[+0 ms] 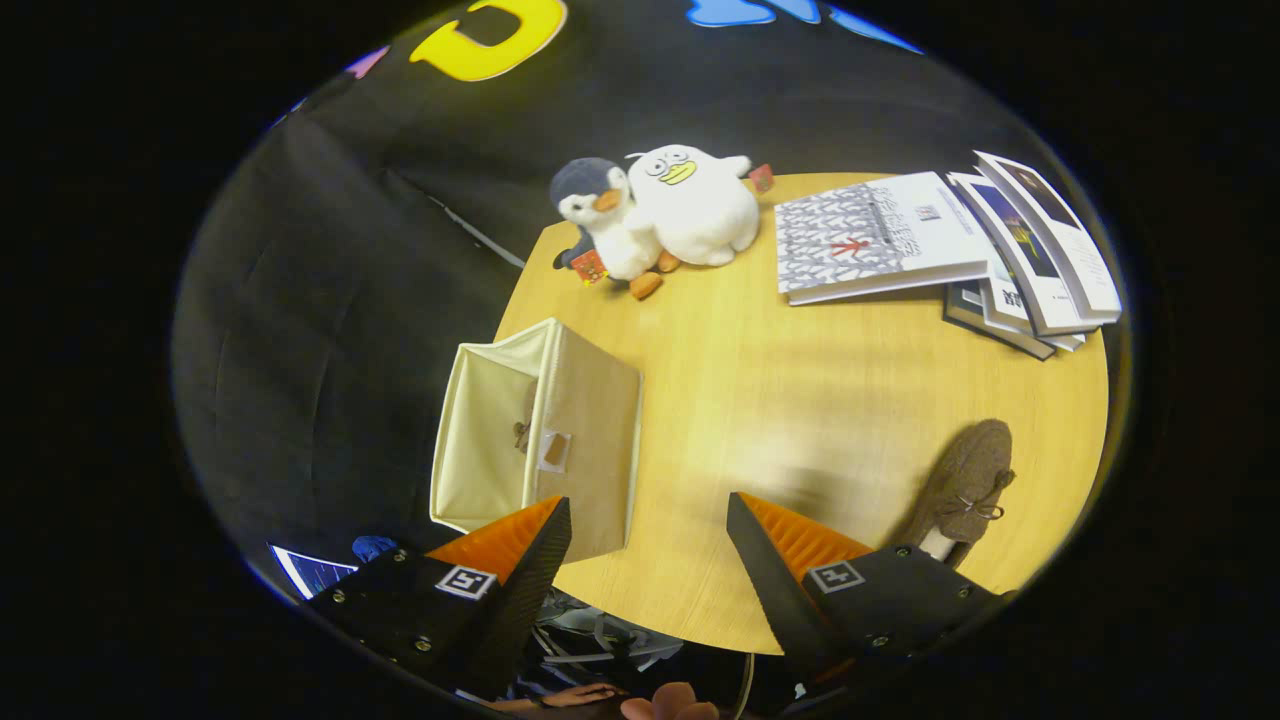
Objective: Open the storage box then place both shoes into the box .Put the left shoe in first, then the right shoe, with the right side of both shoes facing outward in a uniform manner.
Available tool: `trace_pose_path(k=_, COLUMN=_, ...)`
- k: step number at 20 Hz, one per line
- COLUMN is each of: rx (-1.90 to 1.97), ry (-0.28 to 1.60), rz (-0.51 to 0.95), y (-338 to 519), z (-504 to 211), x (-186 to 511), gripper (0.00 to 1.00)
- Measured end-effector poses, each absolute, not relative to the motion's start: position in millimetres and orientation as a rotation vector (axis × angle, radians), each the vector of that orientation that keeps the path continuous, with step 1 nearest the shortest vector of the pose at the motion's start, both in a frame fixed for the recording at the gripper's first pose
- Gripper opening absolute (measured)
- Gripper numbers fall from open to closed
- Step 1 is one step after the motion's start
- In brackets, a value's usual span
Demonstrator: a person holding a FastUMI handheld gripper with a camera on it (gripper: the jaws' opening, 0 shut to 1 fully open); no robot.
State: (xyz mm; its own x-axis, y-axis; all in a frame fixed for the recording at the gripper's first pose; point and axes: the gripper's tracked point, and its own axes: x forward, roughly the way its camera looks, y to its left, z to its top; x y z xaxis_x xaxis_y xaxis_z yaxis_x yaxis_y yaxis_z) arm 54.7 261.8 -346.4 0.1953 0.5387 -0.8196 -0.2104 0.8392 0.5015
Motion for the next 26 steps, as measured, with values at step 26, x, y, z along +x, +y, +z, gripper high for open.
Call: trace_pose_path(k=26, rx=0.224, ry=1.431, rz=0.048, y=26, z=-495, x=21, gripper=0.96)
